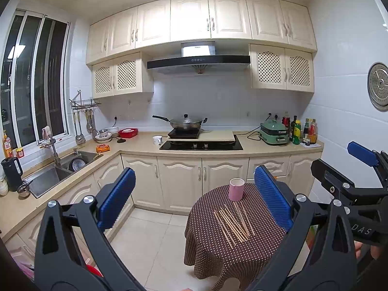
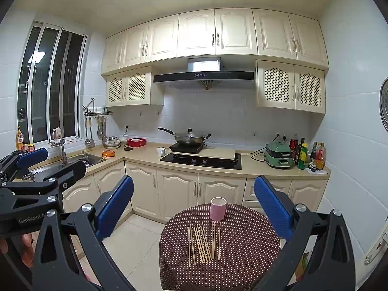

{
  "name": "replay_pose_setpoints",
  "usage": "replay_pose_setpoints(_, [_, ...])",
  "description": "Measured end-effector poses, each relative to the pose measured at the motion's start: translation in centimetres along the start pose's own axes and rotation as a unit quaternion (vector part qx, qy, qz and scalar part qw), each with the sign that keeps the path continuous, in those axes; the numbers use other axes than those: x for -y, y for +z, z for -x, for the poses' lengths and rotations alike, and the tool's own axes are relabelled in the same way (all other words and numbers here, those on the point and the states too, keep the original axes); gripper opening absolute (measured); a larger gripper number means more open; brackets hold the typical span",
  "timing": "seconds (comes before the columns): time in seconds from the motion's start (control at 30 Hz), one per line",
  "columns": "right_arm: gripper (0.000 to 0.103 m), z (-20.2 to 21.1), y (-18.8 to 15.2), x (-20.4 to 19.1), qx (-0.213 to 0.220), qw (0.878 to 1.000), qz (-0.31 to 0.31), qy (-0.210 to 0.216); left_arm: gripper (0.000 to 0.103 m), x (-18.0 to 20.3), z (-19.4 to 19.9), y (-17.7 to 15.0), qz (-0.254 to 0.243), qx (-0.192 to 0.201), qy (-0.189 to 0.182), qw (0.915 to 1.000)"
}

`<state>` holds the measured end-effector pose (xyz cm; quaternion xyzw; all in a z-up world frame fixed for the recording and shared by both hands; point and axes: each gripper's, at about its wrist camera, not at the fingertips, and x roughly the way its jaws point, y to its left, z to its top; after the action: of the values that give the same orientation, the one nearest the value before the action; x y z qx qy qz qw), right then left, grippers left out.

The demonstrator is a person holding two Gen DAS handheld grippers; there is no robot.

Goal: Organize utensils

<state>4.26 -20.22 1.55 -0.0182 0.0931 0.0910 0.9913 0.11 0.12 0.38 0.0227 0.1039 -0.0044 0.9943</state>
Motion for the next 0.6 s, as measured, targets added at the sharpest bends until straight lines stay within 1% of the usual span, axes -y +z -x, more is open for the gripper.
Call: replay_pose_setpoints(0.6, [0.096, -0.27, -0.29, -0.11, -0.002, 1.000, -0.002, -0.001, 0.097, -0.23, -0.30, -0.42, 0.001, -0.002, -0.001, 1.0000])
